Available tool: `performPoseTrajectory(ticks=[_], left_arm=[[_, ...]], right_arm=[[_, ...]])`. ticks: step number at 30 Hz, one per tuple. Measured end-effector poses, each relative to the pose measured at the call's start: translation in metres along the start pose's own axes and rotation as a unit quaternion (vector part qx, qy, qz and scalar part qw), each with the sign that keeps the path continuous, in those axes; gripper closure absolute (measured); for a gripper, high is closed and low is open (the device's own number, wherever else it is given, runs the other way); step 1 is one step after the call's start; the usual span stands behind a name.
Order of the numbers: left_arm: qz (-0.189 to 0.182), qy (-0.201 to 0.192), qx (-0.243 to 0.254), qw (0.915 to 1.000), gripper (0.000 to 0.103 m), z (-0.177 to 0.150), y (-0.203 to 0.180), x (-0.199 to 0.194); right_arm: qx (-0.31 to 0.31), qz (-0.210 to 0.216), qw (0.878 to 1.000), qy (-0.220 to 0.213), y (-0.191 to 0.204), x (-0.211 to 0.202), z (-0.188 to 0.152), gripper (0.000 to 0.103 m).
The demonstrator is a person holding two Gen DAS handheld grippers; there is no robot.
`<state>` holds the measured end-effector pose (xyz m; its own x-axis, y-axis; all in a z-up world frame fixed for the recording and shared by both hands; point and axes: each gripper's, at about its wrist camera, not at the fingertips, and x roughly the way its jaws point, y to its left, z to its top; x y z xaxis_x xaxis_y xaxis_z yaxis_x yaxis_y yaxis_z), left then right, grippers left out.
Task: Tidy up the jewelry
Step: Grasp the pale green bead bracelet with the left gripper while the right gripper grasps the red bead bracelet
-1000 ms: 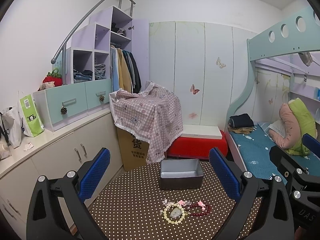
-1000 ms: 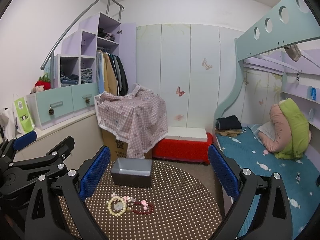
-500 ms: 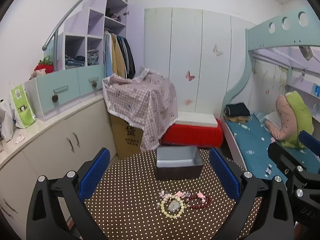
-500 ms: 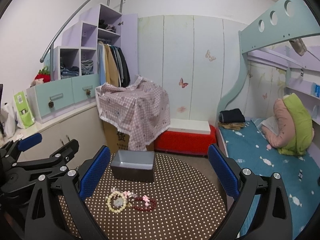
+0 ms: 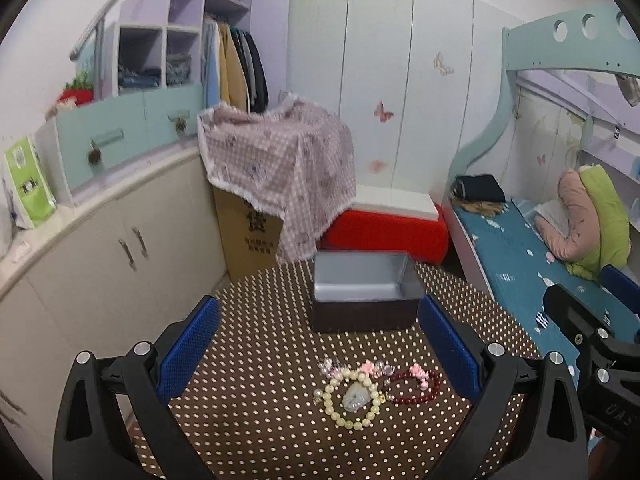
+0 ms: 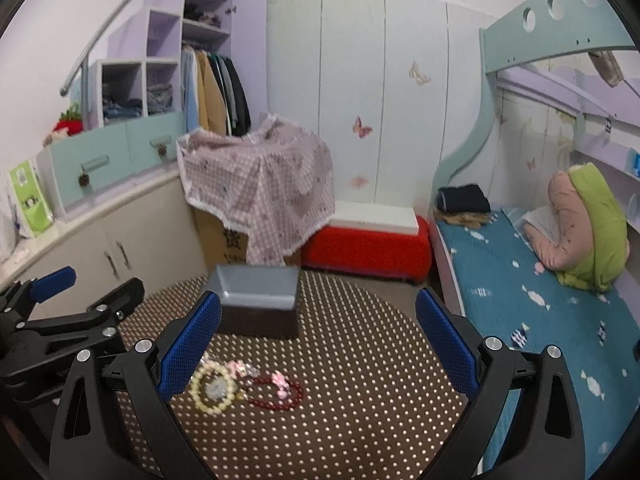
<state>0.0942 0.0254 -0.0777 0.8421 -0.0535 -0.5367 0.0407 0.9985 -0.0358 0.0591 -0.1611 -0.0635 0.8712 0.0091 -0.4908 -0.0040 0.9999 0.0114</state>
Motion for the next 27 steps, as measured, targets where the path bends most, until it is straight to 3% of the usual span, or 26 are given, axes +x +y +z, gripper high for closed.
performPoseTrajectory(ticks=[9,18,20,23,24,25,27], left_arm=[[-0.043,0.108,0.002,0.9932,0.007,-0.052,0.014,0.078],[-0.009,0.171,0.033,0.9847,0.008,-0.091,0.024,0.11],[-0.006,0.181,0.027,0.9832,0.015,-0.094,0.028,0.113],[-0.014,0.186,0.024,0.9821,0.016,-0.097,0.029,0.116],[-0.013,0.187,0.027,0.9819,0.021,-0.098,0.028,0.117],[-0.01,0.189,0.034,0.9814,0.032,-0.099,0.027,0.117],[-0.016,0.198,0.031,0.9796,0.039,-0.101,0.026,0.12]], right_arm=[[-0.012,-0.027,0.995,0.093,-0.006,0.073,-0.041,0.008],[-0.019,-0.039,0.988,0.145,-0.012,0.114,-0.077,0.008],[-0.019,-0.041,0.988,0.15,-0.014,0.118,-0.08,0.008],[-0.02,-0.042,0.986,0.157,-0.017,0.121,-0.084,0.008],[-0.02,-0.043,0.986,0.159,-0.017,0.123,-0.085,0.008],[-0.019,-0.042,0.986,0.161,-0.019,0.124,-0.087,0.008],[-0.016,-0.036,0.986,0.164,-0.02,0.125,-0.088,0.008]])
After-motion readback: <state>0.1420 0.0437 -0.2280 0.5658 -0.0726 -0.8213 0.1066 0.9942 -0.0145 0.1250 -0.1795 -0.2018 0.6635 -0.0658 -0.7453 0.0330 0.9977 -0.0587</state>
